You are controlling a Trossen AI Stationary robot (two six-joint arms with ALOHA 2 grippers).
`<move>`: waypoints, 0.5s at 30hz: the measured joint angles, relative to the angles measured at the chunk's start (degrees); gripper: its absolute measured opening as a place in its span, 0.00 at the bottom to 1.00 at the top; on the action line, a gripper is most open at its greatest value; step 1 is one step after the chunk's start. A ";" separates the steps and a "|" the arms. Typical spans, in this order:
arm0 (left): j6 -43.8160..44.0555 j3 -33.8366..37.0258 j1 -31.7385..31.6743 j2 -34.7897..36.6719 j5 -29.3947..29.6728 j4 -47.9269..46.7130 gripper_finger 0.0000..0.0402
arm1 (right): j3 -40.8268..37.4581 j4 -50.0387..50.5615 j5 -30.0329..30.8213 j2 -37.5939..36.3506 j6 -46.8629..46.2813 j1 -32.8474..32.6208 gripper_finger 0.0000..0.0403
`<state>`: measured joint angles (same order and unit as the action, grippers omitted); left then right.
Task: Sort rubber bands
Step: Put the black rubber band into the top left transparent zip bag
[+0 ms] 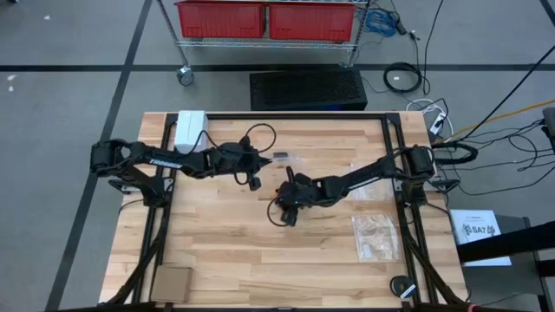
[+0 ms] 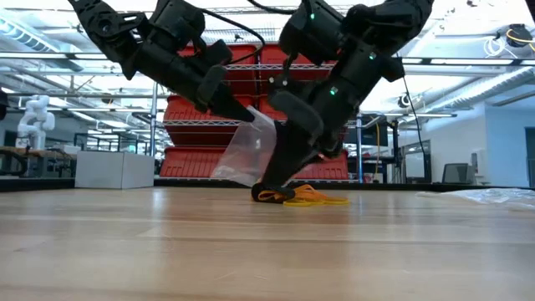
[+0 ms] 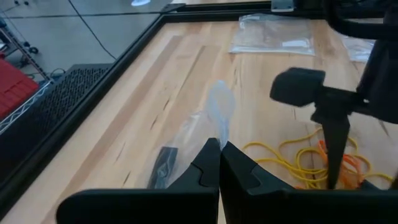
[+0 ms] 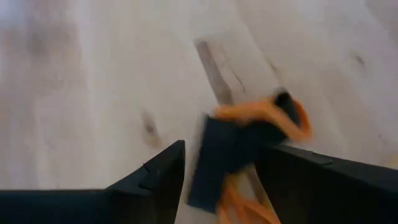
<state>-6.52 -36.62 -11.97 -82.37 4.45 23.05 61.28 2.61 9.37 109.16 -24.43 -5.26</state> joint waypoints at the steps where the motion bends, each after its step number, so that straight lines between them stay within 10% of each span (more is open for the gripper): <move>1: -0.04 0.00 0.00 0.00 0.00 0.00 0.00 | 0.02 -1.20 -0.50 0.00 -0.02 -0.02 0.45; 15: -0.23 0.00 0.00 0.00 -0.02 -0.01 0.00 | 0.04 -1.13 -2.36 0.02 -0.41 0.11 0.12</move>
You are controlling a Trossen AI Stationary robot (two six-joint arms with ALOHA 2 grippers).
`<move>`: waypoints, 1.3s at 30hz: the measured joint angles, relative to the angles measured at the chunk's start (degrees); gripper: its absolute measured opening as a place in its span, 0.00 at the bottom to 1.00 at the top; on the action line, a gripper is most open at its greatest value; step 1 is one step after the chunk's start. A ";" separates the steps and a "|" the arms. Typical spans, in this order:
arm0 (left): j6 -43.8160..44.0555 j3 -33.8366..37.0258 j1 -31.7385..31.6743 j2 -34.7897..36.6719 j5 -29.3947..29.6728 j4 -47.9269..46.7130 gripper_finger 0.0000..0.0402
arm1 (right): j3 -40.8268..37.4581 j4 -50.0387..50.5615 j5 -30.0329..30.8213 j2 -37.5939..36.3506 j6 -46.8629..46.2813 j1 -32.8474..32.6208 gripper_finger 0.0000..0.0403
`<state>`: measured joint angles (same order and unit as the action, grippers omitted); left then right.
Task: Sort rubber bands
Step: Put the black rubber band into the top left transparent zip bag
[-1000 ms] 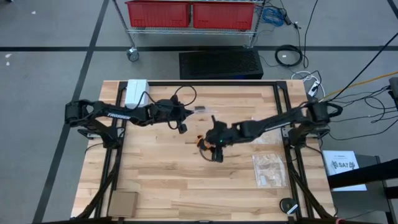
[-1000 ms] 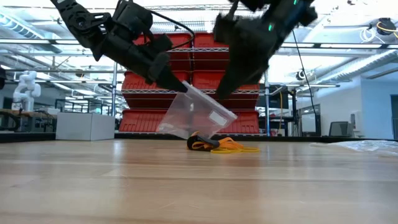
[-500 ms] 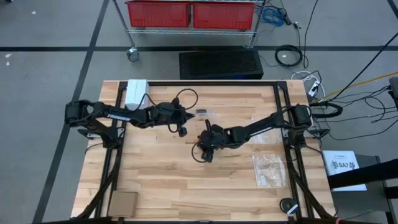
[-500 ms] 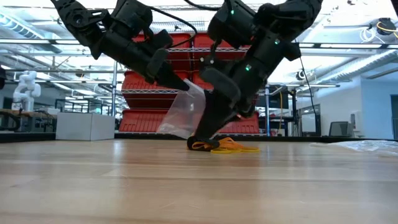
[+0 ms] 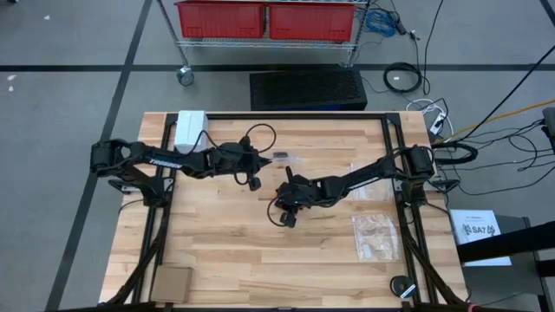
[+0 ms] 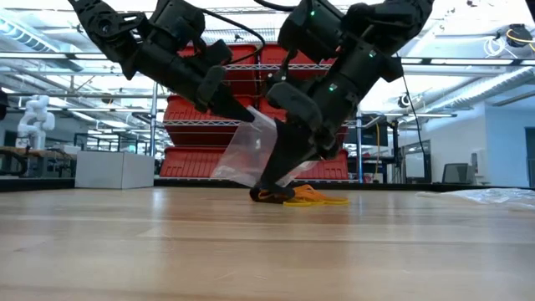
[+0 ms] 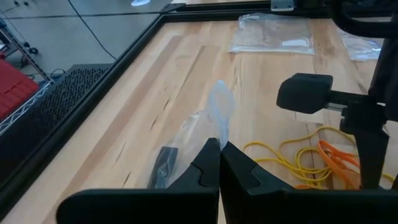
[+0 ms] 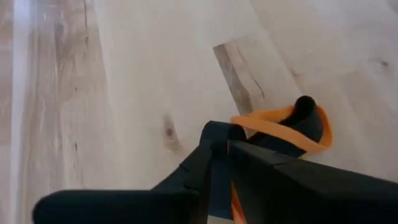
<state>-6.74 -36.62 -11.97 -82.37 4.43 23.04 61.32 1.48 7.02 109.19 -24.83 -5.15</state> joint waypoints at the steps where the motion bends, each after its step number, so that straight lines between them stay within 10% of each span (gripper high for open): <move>1: 0.00 0.00 0.00 0.00 0.00 0.01 0.00 | 0.00 -0.02 -0.20 0.00 0.19 -0.01 0.10; 21: 0.02 0.00 0.00 0.00 -0.02 -0.01 0.00 | 3.46 0.35 -5.48 0.02 6.44 -6.85 0.01; 39: 0.04 -0.02 0.00 0.00 -0.04 -0.59 0.00 | 5.05 12.47 -7.00 0.02 2.46 -6.26 0.49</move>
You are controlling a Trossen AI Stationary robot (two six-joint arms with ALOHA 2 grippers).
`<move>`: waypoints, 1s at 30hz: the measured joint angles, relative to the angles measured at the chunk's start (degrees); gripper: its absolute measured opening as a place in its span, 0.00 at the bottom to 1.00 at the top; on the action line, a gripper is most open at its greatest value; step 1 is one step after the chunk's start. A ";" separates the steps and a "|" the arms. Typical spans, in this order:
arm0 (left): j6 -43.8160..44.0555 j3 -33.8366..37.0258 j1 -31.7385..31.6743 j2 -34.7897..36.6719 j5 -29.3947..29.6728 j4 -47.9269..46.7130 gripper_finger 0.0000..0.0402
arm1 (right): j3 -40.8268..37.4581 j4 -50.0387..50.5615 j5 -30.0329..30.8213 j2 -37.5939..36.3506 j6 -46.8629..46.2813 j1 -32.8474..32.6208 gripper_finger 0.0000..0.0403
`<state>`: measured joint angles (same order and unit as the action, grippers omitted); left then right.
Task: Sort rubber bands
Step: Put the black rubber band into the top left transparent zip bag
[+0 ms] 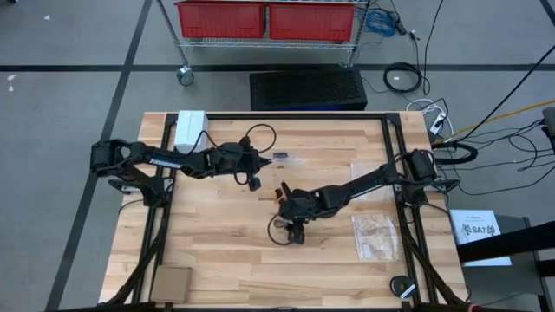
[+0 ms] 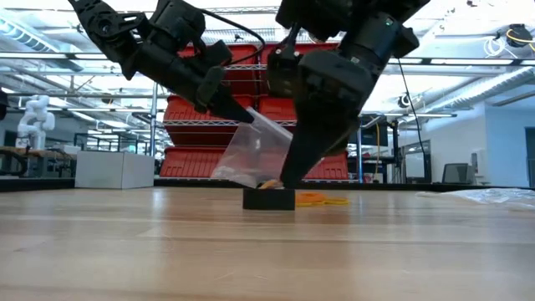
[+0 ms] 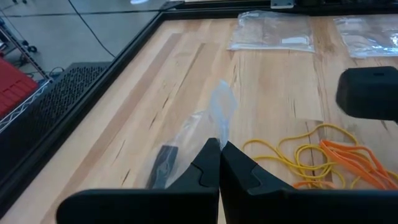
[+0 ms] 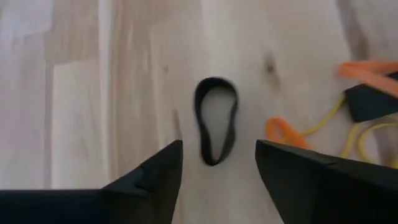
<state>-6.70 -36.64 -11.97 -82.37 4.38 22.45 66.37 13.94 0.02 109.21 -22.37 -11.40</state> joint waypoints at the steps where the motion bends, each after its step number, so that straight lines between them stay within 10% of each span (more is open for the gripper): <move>1: 0.00 0.00 0.00 0.00 0.00 -0.06 0.00 | 0.00 0.19 -0.02 0.00 0.04 -0.12 0.50; 7: 0.02 -0.01 0.00 0.00 0.00 -0.04 0.00 | 0.00 0.21 2.41 0.03 0.50 -0.34 0.47; 22: 0.02 -0.01 0.00 0.00 0.02 -0.68 0.00 | 0.00 0.23 3.85 2.62 2.93 -0.58 0.03; 30: 0.02 -0.01 -0.02 0.00 0.04 -0.53 0.00 | -0.04 3.36 12.80 -5.55 5.85 -0.88 0.01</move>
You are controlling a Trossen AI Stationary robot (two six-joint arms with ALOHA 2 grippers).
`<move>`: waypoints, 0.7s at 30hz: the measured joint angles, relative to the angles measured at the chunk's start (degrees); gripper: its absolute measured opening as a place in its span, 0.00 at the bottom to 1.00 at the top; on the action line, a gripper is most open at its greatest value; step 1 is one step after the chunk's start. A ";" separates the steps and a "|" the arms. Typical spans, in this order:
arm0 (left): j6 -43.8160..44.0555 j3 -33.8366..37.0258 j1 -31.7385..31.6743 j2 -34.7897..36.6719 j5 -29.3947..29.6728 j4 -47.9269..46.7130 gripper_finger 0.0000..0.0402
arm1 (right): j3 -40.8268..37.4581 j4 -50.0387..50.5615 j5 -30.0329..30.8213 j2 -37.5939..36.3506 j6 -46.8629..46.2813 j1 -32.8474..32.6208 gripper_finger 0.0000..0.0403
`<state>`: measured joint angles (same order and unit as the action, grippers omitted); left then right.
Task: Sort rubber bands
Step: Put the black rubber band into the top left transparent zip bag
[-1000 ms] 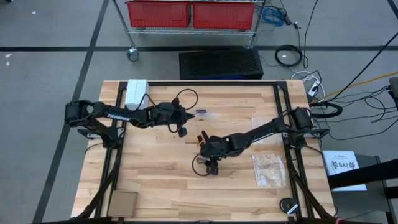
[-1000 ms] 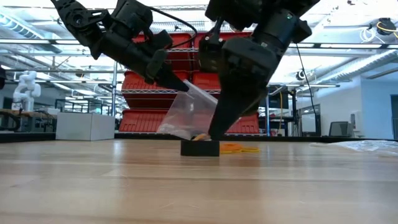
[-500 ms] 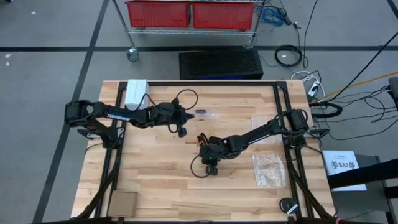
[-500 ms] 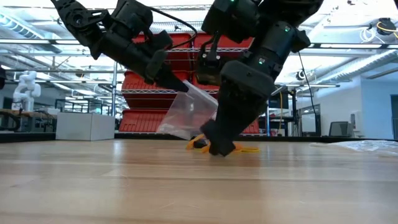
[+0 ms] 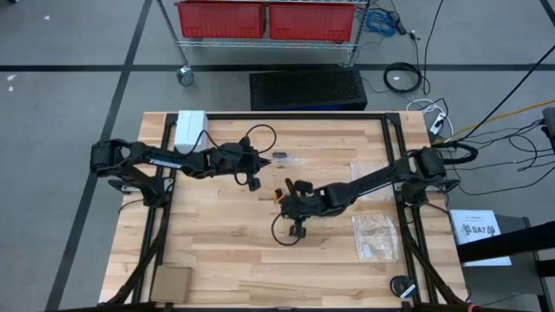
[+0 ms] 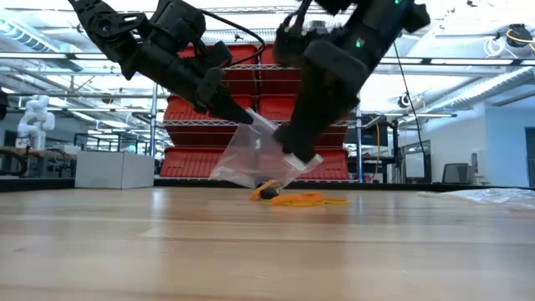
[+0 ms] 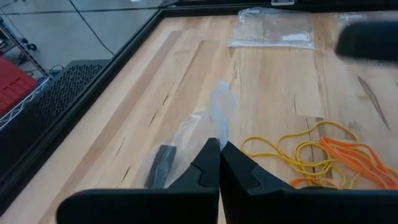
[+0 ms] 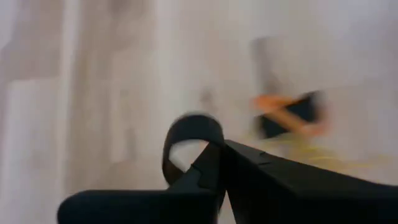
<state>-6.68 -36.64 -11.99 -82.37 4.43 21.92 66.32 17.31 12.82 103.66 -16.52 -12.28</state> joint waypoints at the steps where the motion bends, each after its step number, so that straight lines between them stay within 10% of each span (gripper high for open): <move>1: 0.00 0.00 0.00 0.00 -0.01 0.03 0.00 | 0.00 0.21 2.97 -1.24 0.68 -0.16 0.01; 9: 0.64 -0.02 0.21 0.00 -5.89 1.51 0.00 | 0.11 0.75 33.81 -8.75 7.15 0.23 0.00; 21: 1.94 -0.02 1.68 0.00 -9.22 4.79 0.00 | 0.11 1.01 39.39 -7.60 11.79 3.59 0.00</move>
<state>-4.74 -36.67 -10.31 -82.37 -4.80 26.71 66.43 18.32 52.21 96.06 -4.73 -8.69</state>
